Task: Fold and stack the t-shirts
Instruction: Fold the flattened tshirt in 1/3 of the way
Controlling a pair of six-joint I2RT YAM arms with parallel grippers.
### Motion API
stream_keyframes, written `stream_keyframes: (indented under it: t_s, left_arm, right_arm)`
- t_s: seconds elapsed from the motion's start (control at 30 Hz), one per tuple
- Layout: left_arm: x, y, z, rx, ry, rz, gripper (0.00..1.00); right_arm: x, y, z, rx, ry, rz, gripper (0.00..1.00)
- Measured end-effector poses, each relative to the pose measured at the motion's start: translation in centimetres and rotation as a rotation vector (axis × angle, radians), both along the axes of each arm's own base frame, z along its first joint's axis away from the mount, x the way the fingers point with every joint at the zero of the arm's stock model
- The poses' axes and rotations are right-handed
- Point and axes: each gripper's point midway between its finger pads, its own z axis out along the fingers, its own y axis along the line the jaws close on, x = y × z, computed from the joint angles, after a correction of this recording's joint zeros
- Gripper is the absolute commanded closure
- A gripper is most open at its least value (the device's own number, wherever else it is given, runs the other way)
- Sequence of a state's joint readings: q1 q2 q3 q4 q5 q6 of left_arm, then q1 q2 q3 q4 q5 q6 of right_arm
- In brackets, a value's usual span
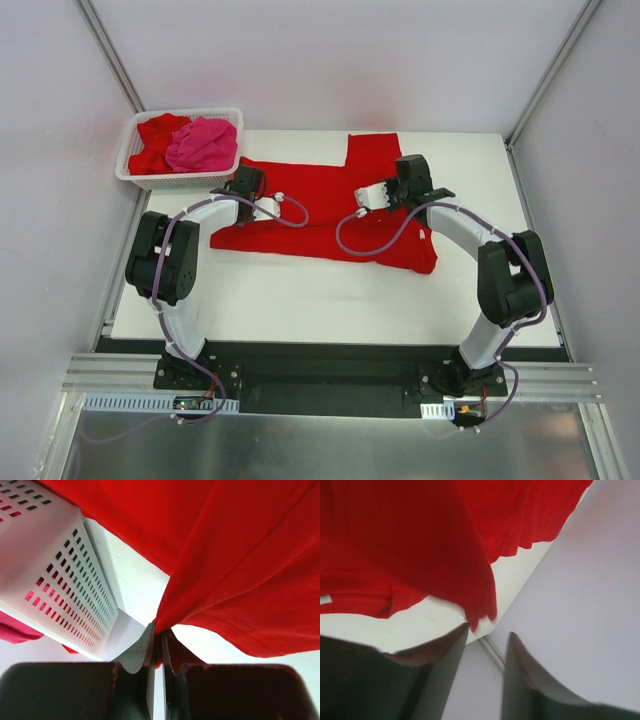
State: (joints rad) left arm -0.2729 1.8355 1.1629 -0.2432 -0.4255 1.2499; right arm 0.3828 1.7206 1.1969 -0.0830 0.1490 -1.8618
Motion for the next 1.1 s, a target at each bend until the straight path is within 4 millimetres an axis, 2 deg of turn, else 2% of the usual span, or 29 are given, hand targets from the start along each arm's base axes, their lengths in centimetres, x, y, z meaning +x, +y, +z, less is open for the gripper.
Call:
stream_keyframes:
  t_s: [0.03,0.07,0.1,0.13,0.2,0.37,0.47,0.53,0.57,0.6,0.63,0.7,0.77,0.87,1.0,1.03,1.07,1.1]
  left_arm:
    - [0.0,0.1,0.0,0.003,-0.001,0.001,0.61]
    - [0.0,0.1,0.1,0.007,-0.001,0.002,0.39]
    - [0.1,0.2,0.3,0.016,-0.004,-0.001,0.12]
    - [0.4,0.4,0.6,0.032,-0.014,0.006,0.01]
    - [1.6,0.9,2.0,0.061,-0.061,0.043,0.01]
    - [6.2,1.8,8.3,0.092,-0.280,0.146,0.01]
    - [6.8,1.4,10.8,0.064,-0.368,0.176,0.01]
    - [6.2,0.1,11.0,0.027,-0.373,0.167,0.01]
    - [5.8,-0.7,10.8,0.001,-0.360,0.154,0.01]
    - [5.1,-1.8,10.3,-0.039,-0.337,0.138,0.01]
    - [4.4,-3.0,9.8,-0.080,-0.305,0.118,0.01]
    - [2.1,-5.6,8.3,-0.193,-0.204,0.091,0.01]
    - [0.5,-7.6,7.3,-0.273,-0.133,0.077,0.01]
    - [-2.7,-9.5,5.2,-0.398,0.019,0.106,0.01]
    - [-6.4,-10.2,2.7,-0.477,0.175,0.160,0.02]
    - [-7.3,-10.2,2.2,-0.482,0.206,0.171,0.02]
    - [-8.6,-10.1,1.4,-0.487,0.252,0.182,0.02]
    - [-9.7,-10.1,0.8,-0.490,0.288,0.193,0.03]
  right_arm:
    - [0.1,0.0,-0.1,-0.002,-0.001,-0.001,0.21]
    - [0.2,-0.1,-0.2,0.002,-0.002,-0.008,0.11]
    - [0.5,0.0,-0.1,-0.002,-0.011,-0.008,0.01]
    - [0.8,-0.1,0.2,-0.001,-0.027,-0.013,0.03]
    - [1.6,-0.2,1.2,0.005,-0.077,-0.033,0.04]
    - [2.7,-0.7,3.9,0.037,-0.178,-0.098,0.03]
    - [1.5,-1.2,4.5,0.068,-0.130,-0.148,0.12]
    - [0.2,-1.5,5.4,0.119,-0.071,-0.193,0.22]
    - [-0.6,-1.5,5.9,0.156,-0.028,-0.221,0.25]
    - [-1.5,-1.5,6.5,0.193,0.020,-0.249,0.35]
    - [-2.1,-1.3,7.1,0.225,0.056,-0.266,0.39]
    - [-4.2,-0.7,8.2,0.326,0.161,-0.322,0.51]
    - [-6.3,0.0,8.2,0.398,0.263,-0.350,0.58]
    - [-10.8,0.6,6.3,0.447,0.474,-0.399,0.63]
    - [-16.1,0.7,2.9,0.435,0.728,-0.453,0.63]
    - [-17.3,0.7,1.9,0.426,0.783,-0.468,0.62]
    - [-18.4,0.5,1.0,0.415,0.829,-0.484,0.55]
    - [-19.4,0.4,0.0,0.406,0.871,-0.500,0.54]
